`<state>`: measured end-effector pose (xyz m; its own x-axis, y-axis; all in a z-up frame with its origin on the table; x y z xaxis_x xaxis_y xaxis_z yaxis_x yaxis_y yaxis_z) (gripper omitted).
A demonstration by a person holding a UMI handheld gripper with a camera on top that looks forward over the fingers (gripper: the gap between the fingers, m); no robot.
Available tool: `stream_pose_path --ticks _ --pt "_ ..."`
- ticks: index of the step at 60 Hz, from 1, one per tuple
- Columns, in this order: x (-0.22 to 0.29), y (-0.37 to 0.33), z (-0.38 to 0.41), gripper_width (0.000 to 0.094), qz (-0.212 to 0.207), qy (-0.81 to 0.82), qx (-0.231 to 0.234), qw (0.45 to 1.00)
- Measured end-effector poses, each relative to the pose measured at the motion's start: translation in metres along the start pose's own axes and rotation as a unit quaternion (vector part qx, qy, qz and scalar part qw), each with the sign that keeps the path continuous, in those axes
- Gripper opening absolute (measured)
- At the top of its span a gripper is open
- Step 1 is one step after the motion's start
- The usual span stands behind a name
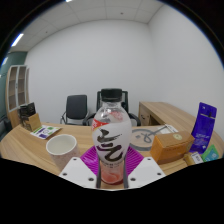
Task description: Pour water
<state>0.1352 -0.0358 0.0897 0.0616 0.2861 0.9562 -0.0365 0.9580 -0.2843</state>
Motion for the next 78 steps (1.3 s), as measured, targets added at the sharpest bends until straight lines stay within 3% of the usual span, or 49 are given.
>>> stream_pose_path --ticks 11,16,24,29,40,61,78 --pt "0.002 0.004 0.001 0.0305 -0.003 -0.006 0.003 1.0" --pt "0.002 0.003 0.001 0.0367 -0.006 -0.008 0.007 1.0" --pt "0.0 0.004 -0.003 0.0558 0.015 -0.004 0.005 1.0" --pt "0.003 -0.006 -0.002 0.0866 0.043 0.006 -0.009 0.999" --pt "0.033 -0.078 0.01 0.0859 0.06 0.016 -0.04 0.997" --pt "0.066 -0.298 0.091 0.086 0.12 0.009 -0.064 0.991" --pt "0.062 -0.359 0.116 0.086 0.13 0.027 -0.083 0.988"
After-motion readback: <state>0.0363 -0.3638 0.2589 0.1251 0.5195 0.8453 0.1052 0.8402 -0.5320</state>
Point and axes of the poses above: the point between the fingertips, and its own axes, seen from behind it with the camera up: z to the left, x up, y forward, the way the camera looks, the point moved 7 cm from there along -y, backward, against the way the camera looks, and after that the axes turned 3 degrees about y, right-handed, at the moved point
